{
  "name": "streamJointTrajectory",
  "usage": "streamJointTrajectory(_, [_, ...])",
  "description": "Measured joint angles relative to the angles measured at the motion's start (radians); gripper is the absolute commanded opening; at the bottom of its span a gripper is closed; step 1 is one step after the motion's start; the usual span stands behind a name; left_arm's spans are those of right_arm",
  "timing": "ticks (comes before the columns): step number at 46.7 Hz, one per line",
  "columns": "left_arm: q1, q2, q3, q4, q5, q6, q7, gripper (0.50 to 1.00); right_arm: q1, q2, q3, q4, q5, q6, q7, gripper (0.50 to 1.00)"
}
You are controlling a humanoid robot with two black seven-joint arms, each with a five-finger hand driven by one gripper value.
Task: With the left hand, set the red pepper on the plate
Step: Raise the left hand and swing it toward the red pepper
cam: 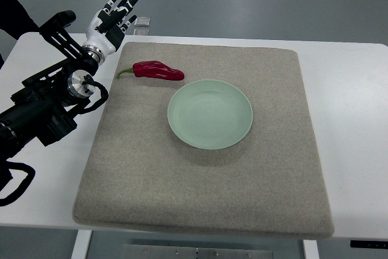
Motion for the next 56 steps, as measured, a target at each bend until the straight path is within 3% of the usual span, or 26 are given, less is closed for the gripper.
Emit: streamJointTrajectory(56, [-0.015, 0.015, -0.003, 0.001, 0.001, 0.015, 0.021, 0.962, 0.000, 0.000, 0.000, 0.000, 0.000, 0.000, 0.000, 0.928])
